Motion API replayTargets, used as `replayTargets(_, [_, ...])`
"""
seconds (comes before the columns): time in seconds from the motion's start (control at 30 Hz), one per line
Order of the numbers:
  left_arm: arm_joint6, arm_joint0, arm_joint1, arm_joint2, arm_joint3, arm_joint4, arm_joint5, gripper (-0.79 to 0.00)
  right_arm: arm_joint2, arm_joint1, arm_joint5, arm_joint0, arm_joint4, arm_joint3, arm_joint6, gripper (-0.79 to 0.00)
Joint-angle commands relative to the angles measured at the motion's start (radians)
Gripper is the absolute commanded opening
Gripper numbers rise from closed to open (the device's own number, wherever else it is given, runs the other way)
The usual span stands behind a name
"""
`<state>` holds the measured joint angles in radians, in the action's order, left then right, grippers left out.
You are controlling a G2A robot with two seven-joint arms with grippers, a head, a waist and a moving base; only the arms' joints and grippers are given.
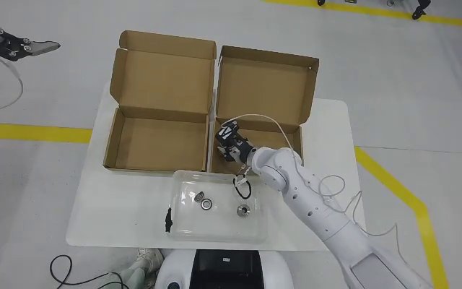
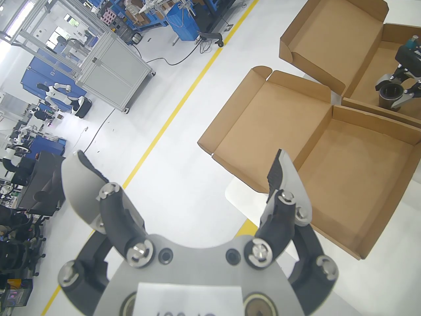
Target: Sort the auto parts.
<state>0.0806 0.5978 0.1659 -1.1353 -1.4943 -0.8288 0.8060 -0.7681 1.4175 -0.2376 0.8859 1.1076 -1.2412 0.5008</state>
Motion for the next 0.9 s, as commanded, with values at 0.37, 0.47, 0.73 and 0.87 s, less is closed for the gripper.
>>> replayTargets(0.37, [0.0, 0.0, 0.0, 0.0, 0.0, 0.0, 0.0, 0.0, -0.067, -0.019, -0.014, 0.05, 0.028, -0.087, -0.001, -0.391])
replayTargets(0.47, [0.0, 0.0, 0.0, 0.0, 0.0, 0.0, 0.0, 0.0, -0.086, -0.025, -0.025, 0.067, 0.039, -0.127, -0.002, -0.394])
replayTargets(0.73, [0.0, 0.0, 0.0, 0.0, 0.0, 0.0, 0.0, 0.0, -0.14, -0.046, -0.065, 0.118, 0.074, -0.271, 0.024, -0.372])
replayTargets(0.87, [0.0, 0.0, 0.0, 0.0, 0.0, 0.0, 0.0, 0.0, -0.169, -0.059, -0.083, 0.158, 0.104, -0.375, 0.045, -0.357])
